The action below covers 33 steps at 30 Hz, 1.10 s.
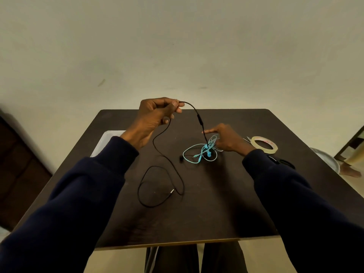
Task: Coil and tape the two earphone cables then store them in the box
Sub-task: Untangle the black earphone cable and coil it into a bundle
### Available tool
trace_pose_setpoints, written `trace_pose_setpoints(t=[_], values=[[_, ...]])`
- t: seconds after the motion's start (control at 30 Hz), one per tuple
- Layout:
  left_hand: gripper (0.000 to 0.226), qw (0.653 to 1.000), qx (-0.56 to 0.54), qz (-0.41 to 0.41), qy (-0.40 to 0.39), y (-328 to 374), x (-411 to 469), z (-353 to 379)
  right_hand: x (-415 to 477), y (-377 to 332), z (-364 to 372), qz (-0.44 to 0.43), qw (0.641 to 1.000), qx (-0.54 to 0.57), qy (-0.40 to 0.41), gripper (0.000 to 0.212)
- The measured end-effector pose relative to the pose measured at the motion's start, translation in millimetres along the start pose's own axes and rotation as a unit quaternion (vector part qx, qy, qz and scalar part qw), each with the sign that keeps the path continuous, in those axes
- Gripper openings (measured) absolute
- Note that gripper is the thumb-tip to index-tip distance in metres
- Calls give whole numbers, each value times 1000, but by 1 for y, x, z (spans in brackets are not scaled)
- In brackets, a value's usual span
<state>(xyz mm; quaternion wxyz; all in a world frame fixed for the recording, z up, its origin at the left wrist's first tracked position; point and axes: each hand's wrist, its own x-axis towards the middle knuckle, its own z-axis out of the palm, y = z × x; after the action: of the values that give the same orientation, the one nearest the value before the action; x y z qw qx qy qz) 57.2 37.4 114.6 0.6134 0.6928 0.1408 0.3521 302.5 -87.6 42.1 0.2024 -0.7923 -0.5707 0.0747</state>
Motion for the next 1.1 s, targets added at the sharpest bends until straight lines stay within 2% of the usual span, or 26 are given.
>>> trace_pose_setpoints(t=[0.17,0.23,0.33,0.4,0.47,0.63,0.77,0.87,0.97,1.1], values=[[20,999,3,-35,32,-6,-3,-3,-4,-11,-30,-29,990,-59,-122,68],[19,998,3,-41,44,-6,-3,-3,-7,-16,-37,-29,989,-53,-135,69],[18,998,-8,-40,56,-3,-2,-4,-15,-30,-29,-77,987,0,-142,48],[20,997,-22,-41,60,-2,-4,-4,-17,-36,-17,-77,990,49,-109,26],[20,996,-36,-39,73,-2,-6,-5,-14,-32,-14,-53,994,66,-69,15],[23,990,-31,-26,132,-3,-15,-19,-10,-8,-46,-24,994,95,-50,14],[26,985,-17,-40,166,-12,-19,-27,-6,-9,-59,-27,983,181,28,17],[21,984,47,-76,151,-22,-22,-29,-2,-19,-62,-34,969,232,76,18],[20,971,178,-83,133,-30,-25,-31,2,-32,-59,-59,962,235,127,14],[26,907,398,-110,80,-36,-27,-36,7,-44,-55,-97,962,198,163,11]])
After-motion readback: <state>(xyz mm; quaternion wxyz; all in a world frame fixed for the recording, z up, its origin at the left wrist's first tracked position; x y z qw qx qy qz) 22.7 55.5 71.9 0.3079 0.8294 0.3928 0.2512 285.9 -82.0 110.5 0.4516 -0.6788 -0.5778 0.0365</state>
